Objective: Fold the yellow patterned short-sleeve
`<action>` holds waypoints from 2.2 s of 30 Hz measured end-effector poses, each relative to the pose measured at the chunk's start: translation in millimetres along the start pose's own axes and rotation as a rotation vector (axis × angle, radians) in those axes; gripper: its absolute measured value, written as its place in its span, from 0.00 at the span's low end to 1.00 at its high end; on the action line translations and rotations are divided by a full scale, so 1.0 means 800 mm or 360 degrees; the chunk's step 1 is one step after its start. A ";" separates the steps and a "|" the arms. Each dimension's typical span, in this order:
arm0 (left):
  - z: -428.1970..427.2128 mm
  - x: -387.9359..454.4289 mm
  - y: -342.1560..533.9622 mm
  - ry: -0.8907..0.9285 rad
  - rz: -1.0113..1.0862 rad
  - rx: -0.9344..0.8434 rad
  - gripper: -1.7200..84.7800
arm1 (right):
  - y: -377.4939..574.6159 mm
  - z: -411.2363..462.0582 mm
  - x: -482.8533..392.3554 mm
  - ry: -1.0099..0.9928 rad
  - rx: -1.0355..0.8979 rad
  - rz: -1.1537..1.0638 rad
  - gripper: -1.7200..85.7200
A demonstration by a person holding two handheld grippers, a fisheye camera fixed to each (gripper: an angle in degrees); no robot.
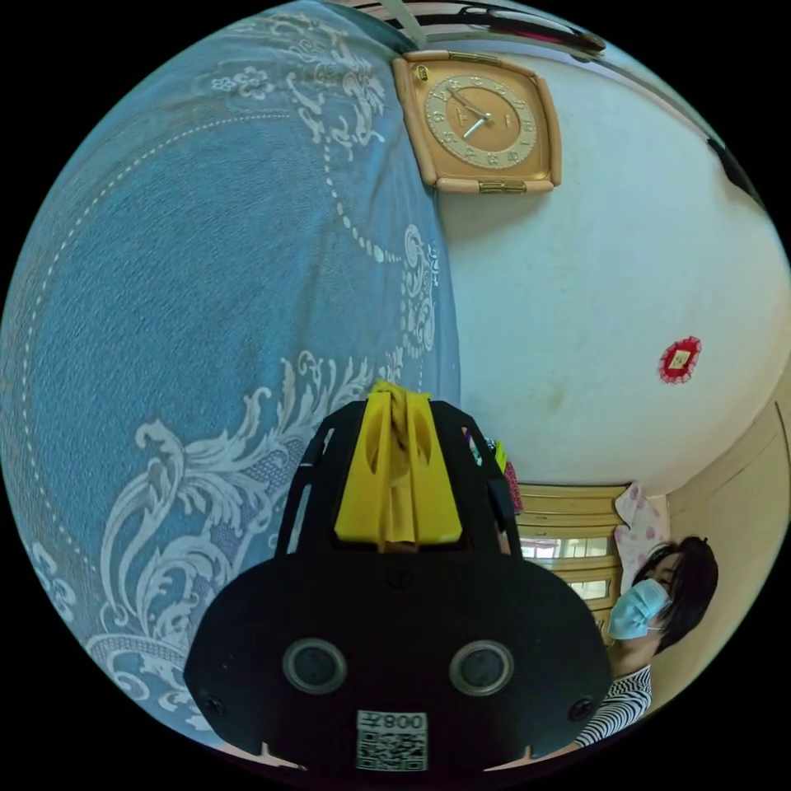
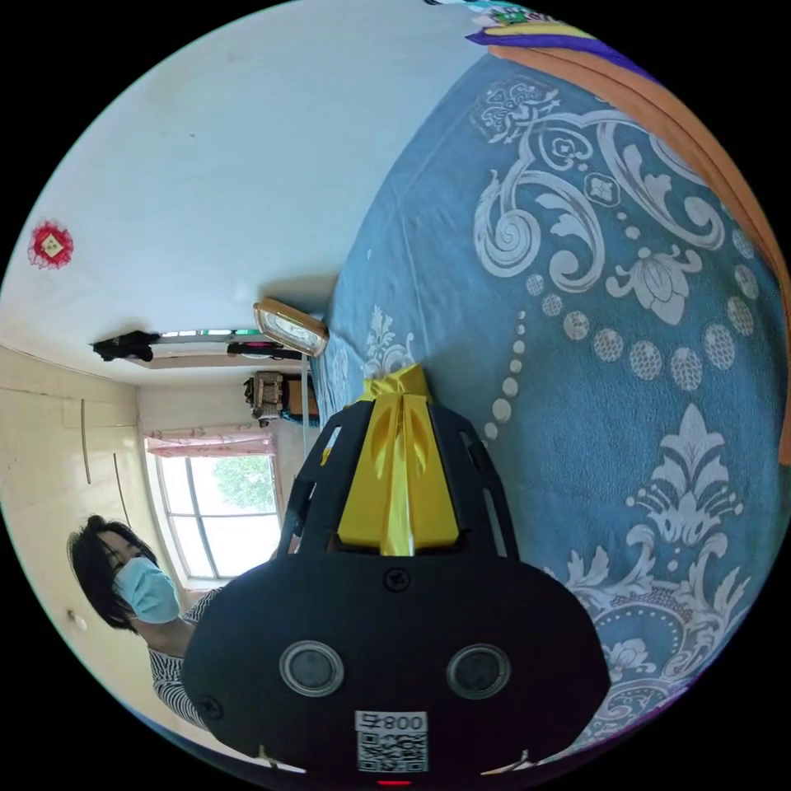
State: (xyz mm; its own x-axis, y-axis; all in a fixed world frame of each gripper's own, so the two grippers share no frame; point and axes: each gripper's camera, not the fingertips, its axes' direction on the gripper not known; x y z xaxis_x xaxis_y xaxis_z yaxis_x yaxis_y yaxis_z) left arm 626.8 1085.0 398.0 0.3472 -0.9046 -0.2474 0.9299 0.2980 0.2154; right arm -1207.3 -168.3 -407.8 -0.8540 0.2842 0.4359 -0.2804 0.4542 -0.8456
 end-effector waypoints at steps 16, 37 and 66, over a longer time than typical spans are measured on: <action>0.105 0.166 -0.067 0.0070 0.0227 -0.0185 0.06 | -0.070 0.143 -0.219 0.0231 -0.0135 -0.0325 0.02; 0.388 0.486 -0.133 -0.0829 0.1119 -0.0889 0.02 | -0.114 0.470 -0.638 0.1001 -0.0588 -0.1137 0.02; 0.387 0.657 -0.186 -0.0943 0.1324 -0.0946 0.02 | -0.204 0.438 -0.974 0.1343 -0.0516 -0.1363 0.02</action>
State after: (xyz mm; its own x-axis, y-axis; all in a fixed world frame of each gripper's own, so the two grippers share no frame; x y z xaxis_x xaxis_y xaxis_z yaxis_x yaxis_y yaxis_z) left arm 633.3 470.9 528.1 0.9079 -0.3190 0.2720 0.4091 0.8159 -0.4086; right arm -649.2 -759.8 -717.3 0.1320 0.1930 0.9723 -0.3840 0.9142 -0.1294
